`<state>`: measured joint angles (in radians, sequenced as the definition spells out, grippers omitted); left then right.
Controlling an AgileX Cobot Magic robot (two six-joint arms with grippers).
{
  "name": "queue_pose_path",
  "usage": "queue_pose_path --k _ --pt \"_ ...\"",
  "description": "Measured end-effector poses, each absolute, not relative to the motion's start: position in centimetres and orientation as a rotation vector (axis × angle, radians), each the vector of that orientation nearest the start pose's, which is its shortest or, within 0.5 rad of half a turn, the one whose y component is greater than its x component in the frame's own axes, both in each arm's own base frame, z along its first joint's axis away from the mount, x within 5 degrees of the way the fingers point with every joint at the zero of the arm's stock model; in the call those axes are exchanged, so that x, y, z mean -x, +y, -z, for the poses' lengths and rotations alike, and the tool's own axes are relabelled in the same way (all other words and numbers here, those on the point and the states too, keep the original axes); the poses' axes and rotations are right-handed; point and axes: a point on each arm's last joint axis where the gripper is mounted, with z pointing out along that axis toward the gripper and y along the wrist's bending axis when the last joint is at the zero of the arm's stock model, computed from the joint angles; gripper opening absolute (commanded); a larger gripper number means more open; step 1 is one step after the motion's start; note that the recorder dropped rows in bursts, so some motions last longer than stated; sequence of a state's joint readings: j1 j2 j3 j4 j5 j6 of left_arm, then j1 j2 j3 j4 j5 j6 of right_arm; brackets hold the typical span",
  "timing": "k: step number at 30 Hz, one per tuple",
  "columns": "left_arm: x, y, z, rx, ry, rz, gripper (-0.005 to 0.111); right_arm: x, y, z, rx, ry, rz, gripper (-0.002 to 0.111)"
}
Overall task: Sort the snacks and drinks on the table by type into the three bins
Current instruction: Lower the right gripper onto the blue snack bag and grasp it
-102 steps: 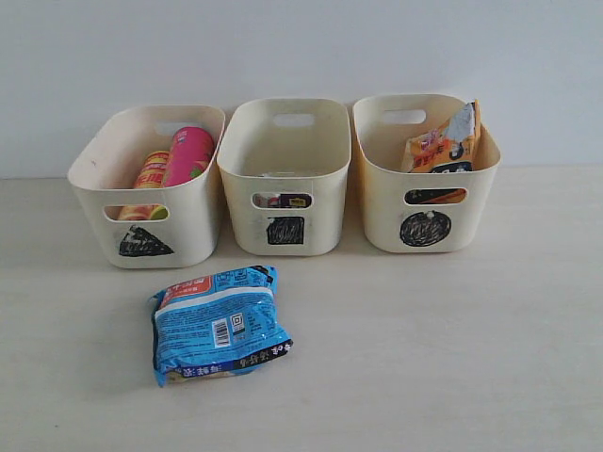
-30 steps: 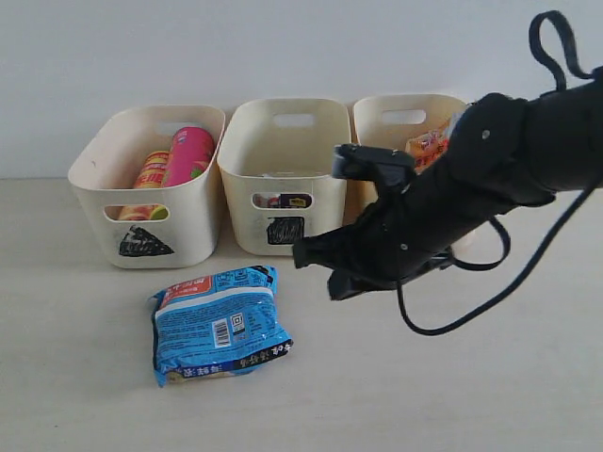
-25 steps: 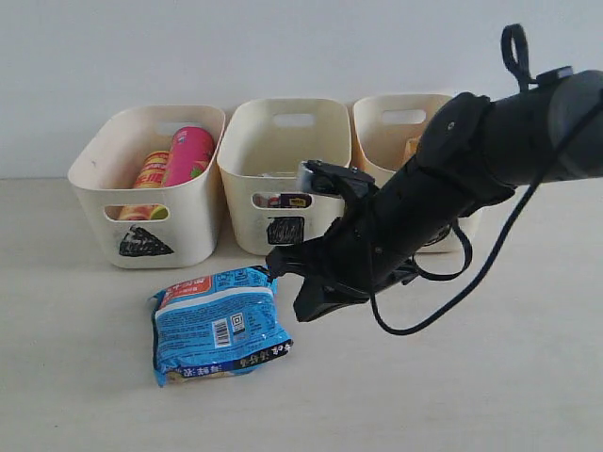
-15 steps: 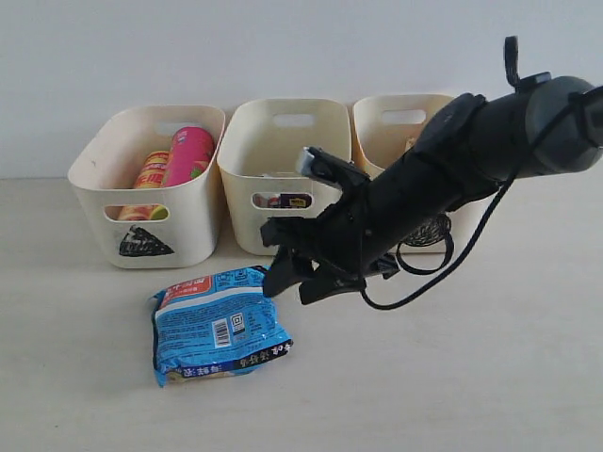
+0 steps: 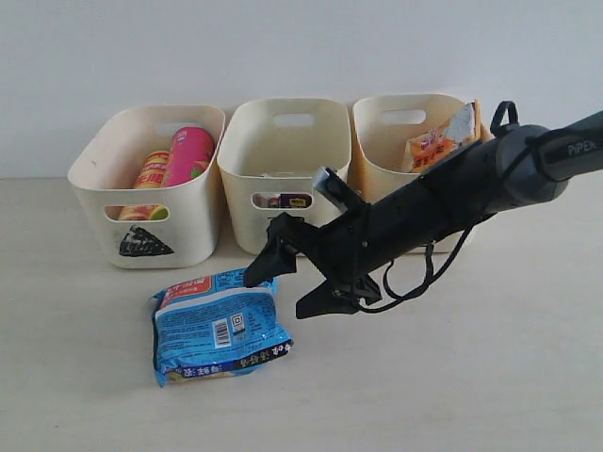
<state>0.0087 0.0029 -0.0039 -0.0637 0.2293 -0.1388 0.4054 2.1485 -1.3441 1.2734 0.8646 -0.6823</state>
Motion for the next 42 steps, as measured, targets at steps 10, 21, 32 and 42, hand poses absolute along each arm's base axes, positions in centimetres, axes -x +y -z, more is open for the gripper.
queue_pose_path --k 10,21,32,42 --pt "-5.6 0.1 -19.4 0.191 1.703 0.136 0.004 -37.5 24.0 -11.9 0.269 2.684 -1.372 0.078" --pt "-5.6 0.1 -19.4 0.191 1.703 0.136 0.004 -36.7 26.1 -10.0 0.274 2.713 -1.414 0.075" --pt "-5.6 0.1 -19.3 0.191 1.705 0.136 0.004 -36.4 27.1 -9.8 0.307 2.702 -1.361 0.040" --pt "-5.6 0.1 -19.3 0.191 1.705 0.136 0.004 -36.4 27.1 -9.4 0.341 2.696 -1.343 0.000"
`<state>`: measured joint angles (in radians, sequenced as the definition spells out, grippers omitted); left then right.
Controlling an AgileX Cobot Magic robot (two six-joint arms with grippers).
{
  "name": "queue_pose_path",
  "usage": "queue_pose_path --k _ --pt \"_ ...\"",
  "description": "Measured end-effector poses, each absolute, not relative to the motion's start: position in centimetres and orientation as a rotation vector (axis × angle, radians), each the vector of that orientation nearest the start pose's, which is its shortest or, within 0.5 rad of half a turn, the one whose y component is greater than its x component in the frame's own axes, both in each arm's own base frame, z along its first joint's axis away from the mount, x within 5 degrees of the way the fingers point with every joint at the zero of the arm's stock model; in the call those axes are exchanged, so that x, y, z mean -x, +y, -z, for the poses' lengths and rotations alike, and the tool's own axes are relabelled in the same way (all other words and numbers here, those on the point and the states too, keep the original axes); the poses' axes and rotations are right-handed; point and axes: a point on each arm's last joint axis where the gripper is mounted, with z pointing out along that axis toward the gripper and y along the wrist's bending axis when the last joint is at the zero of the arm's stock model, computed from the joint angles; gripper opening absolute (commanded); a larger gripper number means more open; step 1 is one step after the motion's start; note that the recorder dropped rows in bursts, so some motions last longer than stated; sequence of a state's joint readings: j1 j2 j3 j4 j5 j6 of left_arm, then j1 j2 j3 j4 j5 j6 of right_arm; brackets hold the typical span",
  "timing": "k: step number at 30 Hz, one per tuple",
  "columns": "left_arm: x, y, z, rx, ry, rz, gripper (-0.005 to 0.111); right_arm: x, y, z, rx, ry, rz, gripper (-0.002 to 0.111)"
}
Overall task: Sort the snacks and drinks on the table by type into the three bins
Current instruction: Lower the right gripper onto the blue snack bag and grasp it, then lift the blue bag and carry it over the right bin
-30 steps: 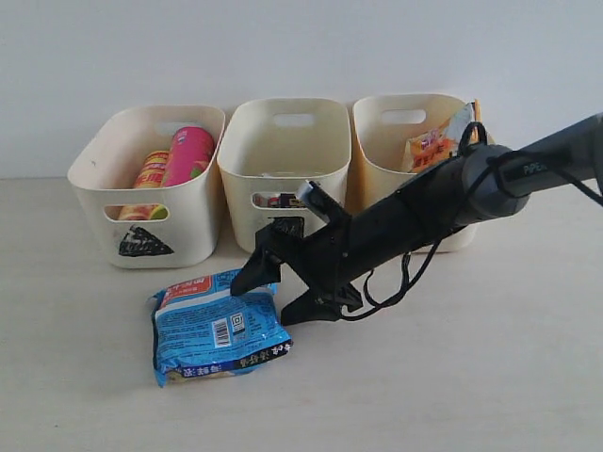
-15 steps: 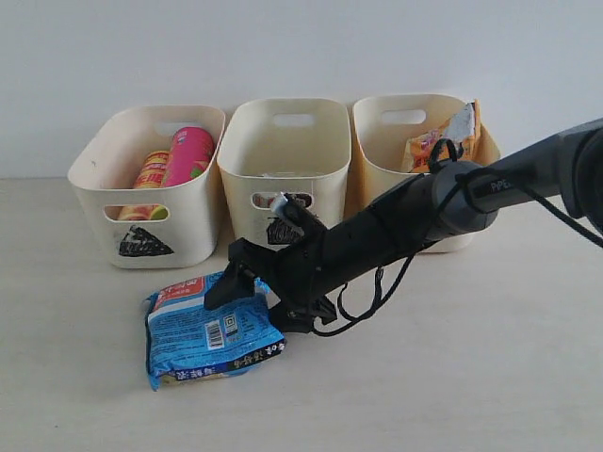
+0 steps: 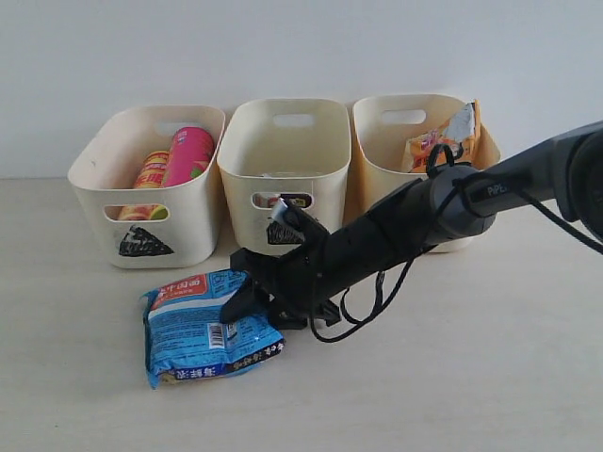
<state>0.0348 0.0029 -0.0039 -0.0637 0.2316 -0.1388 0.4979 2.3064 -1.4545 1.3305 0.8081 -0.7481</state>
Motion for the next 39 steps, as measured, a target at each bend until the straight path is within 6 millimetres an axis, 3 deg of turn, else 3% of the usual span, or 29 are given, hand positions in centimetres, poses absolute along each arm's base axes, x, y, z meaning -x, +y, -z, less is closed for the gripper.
queue_pose_path --k 3,8,28,34,39 --pt "-5.6 0.1 -19.3 0.191 1.705 0.136 0.004 -36.3 27.1 -9.6 0.362 2.690 -1.346 0.000" --pt "-5.6 0.1 -19.3 0.191 1.705 0.136 0.004 -36.1 26.8 -11.6 0.487 2.660 -1.284 0.000" --pt "-5.6 0.1 -19.3 0.191 1.705 0.136 0.004 -32.6 25.2 -26.3 0.828 2.343 -1.290 0.000" --pt "-5.6 0.1 -19.3 0.189 1.705 0.134 0.004 -33.2 20.6 -31.0 0.723 2.245 -1.235 0.000" --pt "-5.6 0.1 -19.3 0.189 1.705 0.134 0.004 -34.9 14.6 -33.4 0.520 2.207 -1.149 0.000"
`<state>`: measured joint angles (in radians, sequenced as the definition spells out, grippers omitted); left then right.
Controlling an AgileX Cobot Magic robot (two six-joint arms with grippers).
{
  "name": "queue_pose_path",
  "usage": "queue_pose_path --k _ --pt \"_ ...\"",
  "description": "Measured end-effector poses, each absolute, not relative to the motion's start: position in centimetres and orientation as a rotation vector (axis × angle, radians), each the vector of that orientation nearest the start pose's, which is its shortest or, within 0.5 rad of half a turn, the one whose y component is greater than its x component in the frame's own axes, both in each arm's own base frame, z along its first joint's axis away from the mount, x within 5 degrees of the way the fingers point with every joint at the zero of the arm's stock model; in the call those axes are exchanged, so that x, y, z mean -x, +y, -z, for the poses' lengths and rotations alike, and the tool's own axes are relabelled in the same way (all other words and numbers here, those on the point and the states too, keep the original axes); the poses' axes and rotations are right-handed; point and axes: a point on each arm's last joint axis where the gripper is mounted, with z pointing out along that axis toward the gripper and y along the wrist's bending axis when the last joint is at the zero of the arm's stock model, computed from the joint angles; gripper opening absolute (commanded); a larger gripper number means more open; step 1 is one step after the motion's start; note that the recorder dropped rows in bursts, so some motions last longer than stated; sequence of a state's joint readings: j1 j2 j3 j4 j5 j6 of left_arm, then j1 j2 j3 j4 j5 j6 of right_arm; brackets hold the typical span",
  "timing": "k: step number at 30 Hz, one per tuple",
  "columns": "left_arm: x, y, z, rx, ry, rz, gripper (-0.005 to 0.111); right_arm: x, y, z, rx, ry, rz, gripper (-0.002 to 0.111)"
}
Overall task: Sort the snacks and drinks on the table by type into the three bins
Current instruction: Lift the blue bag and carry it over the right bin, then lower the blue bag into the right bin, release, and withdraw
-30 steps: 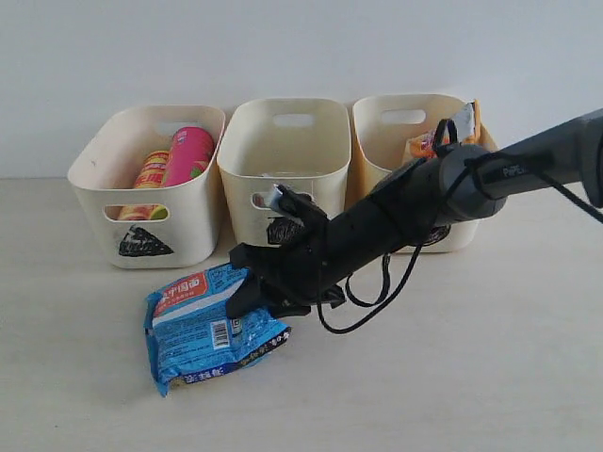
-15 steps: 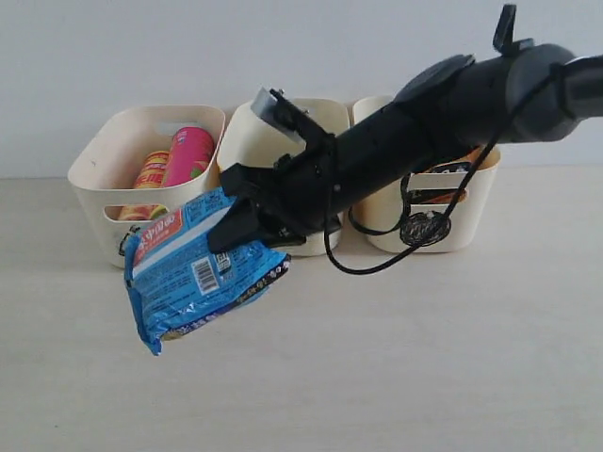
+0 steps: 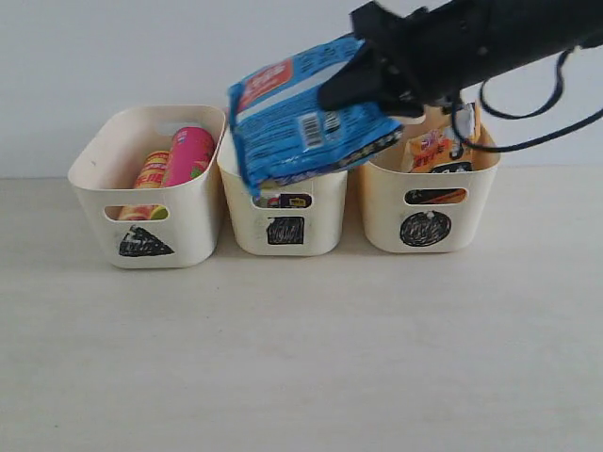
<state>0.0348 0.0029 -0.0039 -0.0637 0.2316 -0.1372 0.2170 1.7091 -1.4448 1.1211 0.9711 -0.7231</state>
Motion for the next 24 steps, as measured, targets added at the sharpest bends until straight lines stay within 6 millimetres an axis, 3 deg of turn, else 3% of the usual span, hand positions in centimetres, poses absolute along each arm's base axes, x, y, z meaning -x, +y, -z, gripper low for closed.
queue_pose_path --k 10,20,24 --pt "-5.6 0.1 -19.3 0.189 1.705 0.134 0.004 -38.2 4.9 -34.1 0.127 2.138 -0.902 0.000" --pt "-5.6 0.1 -19.3 0.189 1.705 0.134 0.004 -40.2 1.9 -34.5 -0.096 1.993 -0.625 0.000" --pt "-5.6 0.1 -19.3 0.189 1.705 0.134 0.004 -41.4 1.6 -32.5 -0.132 2.024 -0.607 0.000"
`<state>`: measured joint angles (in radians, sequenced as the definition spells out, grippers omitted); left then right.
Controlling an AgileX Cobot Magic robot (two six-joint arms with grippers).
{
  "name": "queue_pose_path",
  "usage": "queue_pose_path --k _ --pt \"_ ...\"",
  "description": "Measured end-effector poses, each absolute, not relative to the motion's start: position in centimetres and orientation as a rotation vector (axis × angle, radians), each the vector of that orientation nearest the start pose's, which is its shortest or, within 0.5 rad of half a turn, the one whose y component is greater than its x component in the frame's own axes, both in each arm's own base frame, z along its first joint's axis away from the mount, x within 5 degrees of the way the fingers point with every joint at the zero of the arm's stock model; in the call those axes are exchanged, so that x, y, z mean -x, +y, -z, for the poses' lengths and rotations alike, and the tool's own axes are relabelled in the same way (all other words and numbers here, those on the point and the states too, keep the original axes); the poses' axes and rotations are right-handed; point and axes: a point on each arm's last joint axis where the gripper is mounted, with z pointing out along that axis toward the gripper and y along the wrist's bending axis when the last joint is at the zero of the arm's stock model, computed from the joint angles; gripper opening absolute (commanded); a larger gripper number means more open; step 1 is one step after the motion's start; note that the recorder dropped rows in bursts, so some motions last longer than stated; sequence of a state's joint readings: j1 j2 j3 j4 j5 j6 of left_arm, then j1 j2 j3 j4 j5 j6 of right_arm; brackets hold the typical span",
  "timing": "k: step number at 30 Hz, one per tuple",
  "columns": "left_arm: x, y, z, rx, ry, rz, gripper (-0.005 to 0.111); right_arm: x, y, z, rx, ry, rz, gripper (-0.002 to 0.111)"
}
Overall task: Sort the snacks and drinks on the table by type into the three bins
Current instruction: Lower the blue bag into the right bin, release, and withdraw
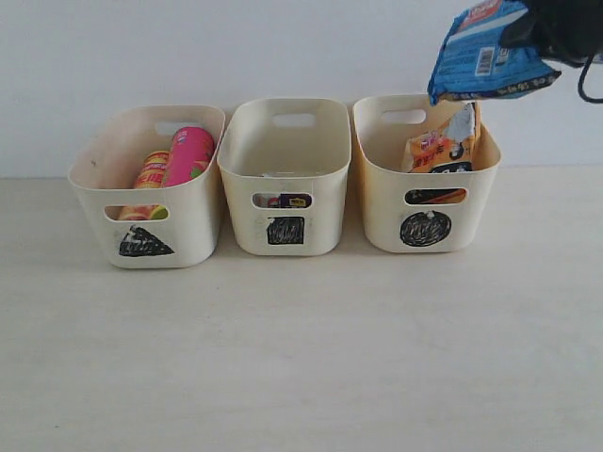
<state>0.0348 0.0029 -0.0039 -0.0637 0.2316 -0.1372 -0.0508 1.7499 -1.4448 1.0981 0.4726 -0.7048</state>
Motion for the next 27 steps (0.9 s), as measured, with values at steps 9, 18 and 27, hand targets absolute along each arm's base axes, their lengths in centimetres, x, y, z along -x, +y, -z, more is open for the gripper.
queue_pose_path --k 9,18,27 --pt "-5.6 0.1 -19.3 0.189 1.705 0.134 0.004 -44.0 1.5 -26.3 -0.223 2.149 -0.656 0.000" --pt "-5.6 0.1 -19.3 0.189 1.705 0.134 0.004 -45.0 5.2 -23.9 -0.099 2.191 -0.650 0.000" --pt "-5.6 0.1 -19.3 0.189 1.705 0.134 0.004 -45.4 6.4 -24.0 -0.073 2.155 -0.573 0.060"
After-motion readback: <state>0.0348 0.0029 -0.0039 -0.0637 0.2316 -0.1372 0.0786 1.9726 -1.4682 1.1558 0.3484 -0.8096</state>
